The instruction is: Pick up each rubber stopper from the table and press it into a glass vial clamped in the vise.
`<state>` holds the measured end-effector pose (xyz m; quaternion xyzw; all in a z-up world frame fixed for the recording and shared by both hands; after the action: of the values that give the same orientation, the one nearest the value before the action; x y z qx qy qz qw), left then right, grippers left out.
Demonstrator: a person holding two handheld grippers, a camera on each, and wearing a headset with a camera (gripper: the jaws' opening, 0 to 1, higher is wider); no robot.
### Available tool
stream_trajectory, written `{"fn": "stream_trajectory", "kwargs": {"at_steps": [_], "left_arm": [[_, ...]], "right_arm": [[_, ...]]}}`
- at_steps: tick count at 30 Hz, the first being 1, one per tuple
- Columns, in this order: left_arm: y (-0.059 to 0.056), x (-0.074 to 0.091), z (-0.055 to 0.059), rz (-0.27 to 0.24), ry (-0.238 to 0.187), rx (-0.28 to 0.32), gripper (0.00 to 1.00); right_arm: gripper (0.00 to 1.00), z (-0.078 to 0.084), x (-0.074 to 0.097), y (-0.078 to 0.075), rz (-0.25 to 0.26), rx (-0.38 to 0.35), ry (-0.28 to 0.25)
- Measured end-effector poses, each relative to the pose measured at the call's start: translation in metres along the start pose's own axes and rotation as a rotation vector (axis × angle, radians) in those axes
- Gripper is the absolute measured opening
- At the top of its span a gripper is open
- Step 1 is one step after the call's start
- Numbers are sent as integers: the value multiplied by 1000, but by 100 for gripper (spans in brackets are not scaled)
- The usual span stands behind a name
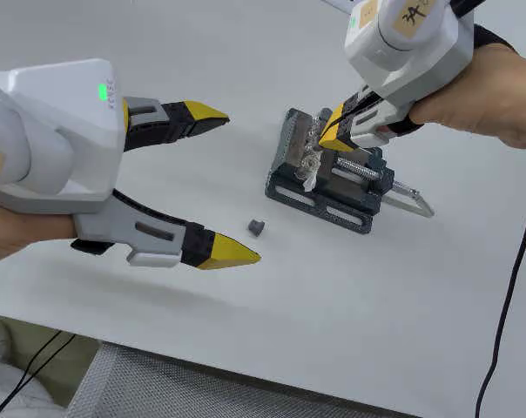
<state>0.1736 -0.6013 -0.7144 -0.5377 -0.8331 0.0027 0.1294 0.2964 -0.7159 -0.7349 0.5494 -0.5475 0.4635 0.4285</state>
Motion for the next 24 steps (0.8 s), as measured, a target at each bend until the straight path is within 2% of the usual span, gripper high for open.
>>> {"fn": "stream_trajectory", "kwargs": {"at_steps": [13, 19, 24], "left_arm": [[1, -1, 0, -6, -11, 4, 81], [1, -1, -1, -7, -14, 6, 81], [-1, 0, -1, -4, -8, 4, 81]], "right_arm": [[0, 0, 2, 5, 0, -27, 12], [0, 1, 0, 4, 21, -2, 21], [0, 5, 3, 1, 7, -52, -21]]}}
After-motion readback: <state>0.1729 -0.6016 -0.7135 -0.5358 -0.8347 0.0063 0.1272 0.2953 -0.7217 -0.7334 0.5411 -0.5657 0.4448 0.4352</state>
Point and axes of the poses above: the centre of the closed fingertips' face, and the gripper's own axes: x roughly backward along the fingers, y roughly to its left, z roughly out of its underside, the point moved 5 cm from there along x, roughly backward along the fingers, and after that the axes turned 3 degrees about z, right-handed, at the moved point
